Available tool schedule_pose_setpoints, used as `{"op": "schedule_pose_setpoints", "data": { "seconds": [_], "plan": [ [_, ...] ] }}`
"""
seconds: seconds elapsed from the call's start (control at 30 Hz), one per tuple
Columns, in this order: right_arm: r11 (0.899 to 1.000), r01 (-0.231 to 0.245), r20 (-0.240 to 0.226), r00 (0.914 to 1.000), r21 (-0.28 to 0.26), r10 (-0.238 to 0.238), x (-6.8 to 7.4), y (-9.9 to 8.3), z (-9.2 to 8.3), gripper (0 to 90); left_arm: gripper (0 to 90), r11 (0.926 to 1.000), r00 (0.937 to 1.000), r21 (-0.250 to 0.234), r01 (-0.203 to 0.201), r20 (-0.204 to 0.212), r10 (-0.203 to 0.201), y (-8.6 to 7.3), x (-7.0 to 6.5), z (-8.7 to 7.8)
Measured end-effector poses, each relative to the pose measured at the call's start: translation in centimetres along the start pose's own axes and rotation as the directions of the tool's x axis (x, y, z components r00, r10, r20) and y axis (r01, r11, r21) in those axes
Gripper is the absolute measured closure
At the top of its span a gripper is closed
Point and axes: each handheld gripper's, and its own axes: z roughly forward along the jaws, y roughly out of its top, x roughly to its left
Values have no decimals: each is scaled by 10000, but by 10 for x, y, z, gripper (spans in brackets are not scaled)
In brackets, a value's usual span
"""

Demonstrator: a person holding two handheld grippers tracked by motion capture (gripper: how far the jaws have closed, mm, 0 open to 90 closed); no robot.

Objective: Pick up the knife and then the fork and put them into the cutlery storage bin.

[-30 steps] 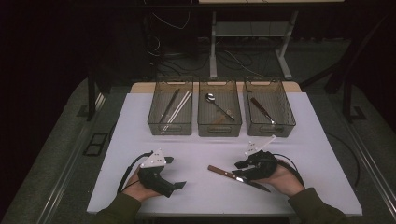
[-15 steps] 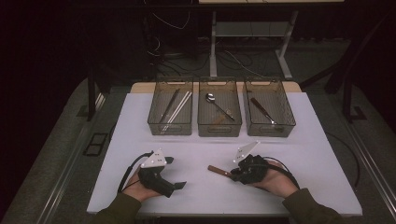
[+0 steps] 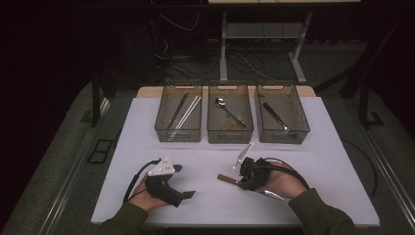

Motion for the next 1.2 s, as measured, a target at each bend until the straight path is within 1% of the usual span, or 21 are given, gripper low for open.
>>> {"op": "schedule_pose_setpoints", "data": {
  "seconds": [0.13,0.23,0.33,0.4,0.47,0.57,0.6,0.63,0.77,0.9,0.93,0.97,1.03,1.1,1.13,1.17,1.2],
  "plan": [
    [9973,121,-8,9999,719,-120,0,9,1,748,0,10000,10000,18,-5,6,5,0,0,0],
    [9933,240,-33,9997,1131,-238,0,15,2,749,0,10000,10000,16,-6,15,6,0,0,0],
    [9892,297,-53,9996,1432,-292,0,20,3,761,0,10000,10000,21,-12,20,12,0,0,0],
    [9874,399,23,9992,1534,-407,0,21,4,765,0,10000,10000,13,-11,22,11,0,1,1],
    [9864,294,9,9996,1615,-300,1,22,3,767,0,10000,10000,20,-13,28,13,0,1,0],
    [9885,225,48,9997,1493,-234,0,21,3,768,0,10000,10000,15,-5,25,5,0,1,0],
    [9897,264,38,9996,1405,-272,-1,19,2,768,0,10000,10000,16,-5,22,5,0,1,0],
    [9912,92,-25,10000,1323,-90,-1,18,1,769,0,10000,10000,12,-4,27,4,0,1,0],
    [9962,-295,-60,9995,822,301,-7,12,-5,769,0,10000,10000,24,1,21,-1,0,0,0],
    [9974,-727,-244,9971,-8,726,-15,4,-16,769,0,10000,10000,17,4,24,-4,0,0,0],
    [9964,-801,-251,9965,-263,794,-18,1,-20,769,0,10000,10000,24,-7,25,7,0,0,0],
    [9936,-970,-266,9951,-575,956,-21,-1,-24,769,0,10000,10000,31,-4,21,4,0,0,0],
    [9859,-1264,-387,9917,-1092,1229,-27,-7,-32,769,0,10000,10000,29,-6,25,6,0,0,0],
    [9708,-1604,-497,9868,-1787,1539,-33,-14,-41,769,0,10000,10000,11,-11,23,11,0,0,0],
    [9579,-1928,-639,9810,-2129,1832,-35,-17,-45,769,0,10000,10000,15,-13,20,13,0,0,0],
    [9468,-2081,-659,9780,-2454,1979,-39,-22,-49,770,0,10000,10000,16,-9,24,9,0,0,0],
    [9337,-2274,-698,9738,-2765,2165,-43,-26,-52,769,0,10000,10000,15,-15,24,15,0,0,0]
  ]
}}
